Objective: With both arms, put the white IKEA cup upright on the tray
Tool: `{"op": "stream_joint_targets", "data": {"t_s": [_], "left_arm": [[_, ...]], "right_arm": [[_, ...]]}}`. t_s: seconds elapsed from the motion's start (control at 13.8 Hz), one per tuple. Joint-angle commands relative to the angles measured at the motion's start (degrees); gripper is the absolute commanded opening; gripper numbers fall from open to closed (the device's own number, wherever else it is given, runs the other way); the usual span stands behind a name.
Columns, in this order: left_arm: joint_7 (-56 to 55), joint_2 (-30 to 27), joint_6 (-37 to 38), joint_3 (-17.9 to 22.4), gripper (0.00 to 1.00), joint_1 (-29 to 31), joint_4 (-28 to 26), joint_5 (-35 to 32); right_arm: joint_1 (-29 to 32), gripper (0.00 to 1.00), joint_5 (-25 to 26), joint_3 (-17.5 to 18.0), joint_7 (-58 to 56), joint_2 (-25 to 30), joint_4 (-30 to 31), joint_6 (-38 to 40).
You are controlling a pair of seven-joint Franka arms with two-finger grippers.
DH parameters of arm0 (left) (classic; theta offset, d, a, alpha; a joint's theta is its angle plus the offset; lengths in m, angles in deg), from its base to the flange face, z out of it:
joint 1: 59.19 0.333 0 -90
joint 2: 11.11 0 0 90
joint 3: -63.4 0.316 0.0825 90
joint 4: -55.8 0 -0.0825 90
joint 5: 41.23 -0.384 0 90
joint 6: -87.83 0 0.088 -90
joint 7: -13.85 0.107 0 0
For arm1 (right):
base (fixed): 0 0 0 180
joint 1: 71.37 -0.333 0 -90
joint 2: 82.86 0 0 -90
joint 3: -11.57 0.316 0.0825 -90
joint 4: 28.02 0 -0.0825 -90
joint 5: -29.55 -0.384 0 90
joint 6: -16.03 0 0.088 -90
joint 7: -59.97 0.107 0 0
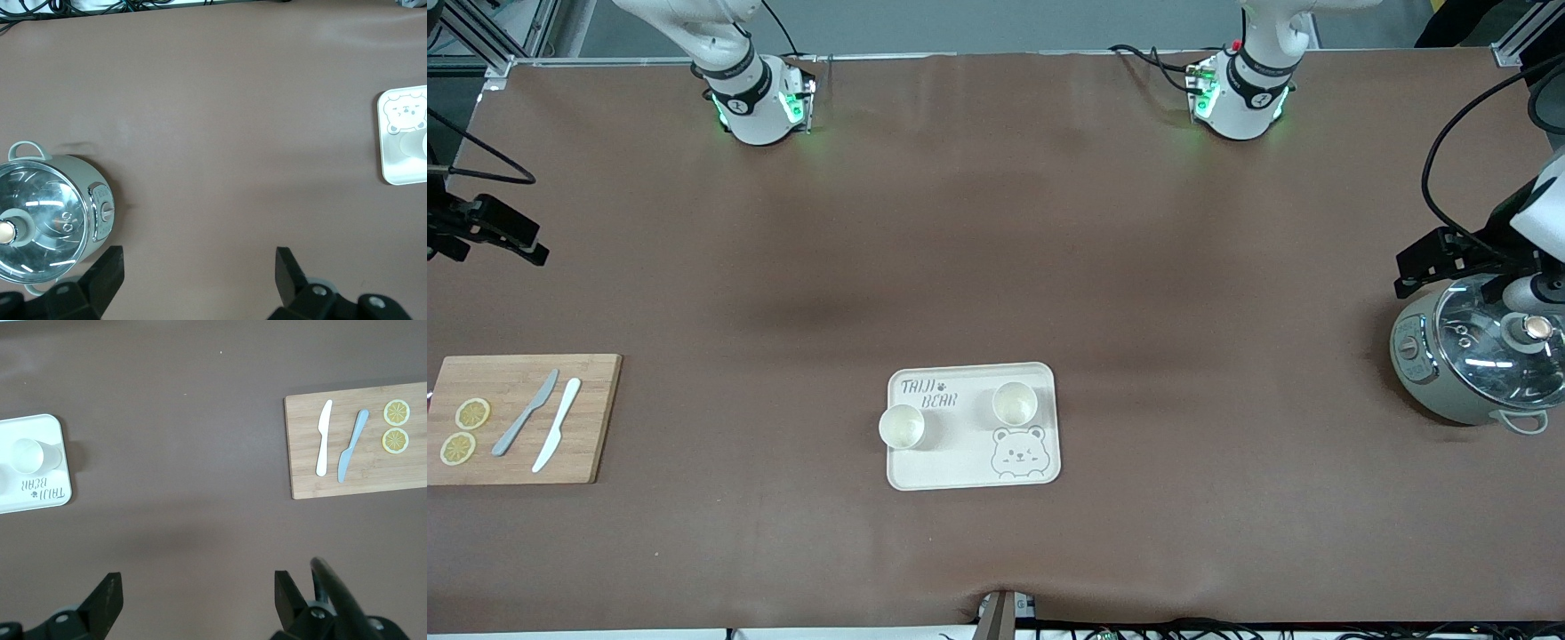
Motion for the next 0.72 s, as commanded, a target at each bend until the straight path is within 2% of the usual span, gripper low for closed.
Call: {"op": "stream_joint_targets", "data": {"t_s": [0.0, 0.22, 0.65], "left_arm": [[-0.7, 0.0, -0.7, -0.1, 1.0, -0.1, -0.1, -0.3], [-0.7, 0.6, -1.6, -0.2, 1.0, -0.3, -0.2, -0.4], [-0.7, 0.4, -1.5, -0.4, 1.0, -0.3, -0.4, -0.4]], "right_arm": [[0.0, 1.0, 0.8, 0.2, -0.5, -0.3, -1.1, 0.8], [-0.3, 1.0, 2.5, 0.4, -0.4, -0.3, -1.7, 1.0], [0.1, 1.0, 2.0, 0.3, -0.4, -0.4, -2.0, 3.0]]}}
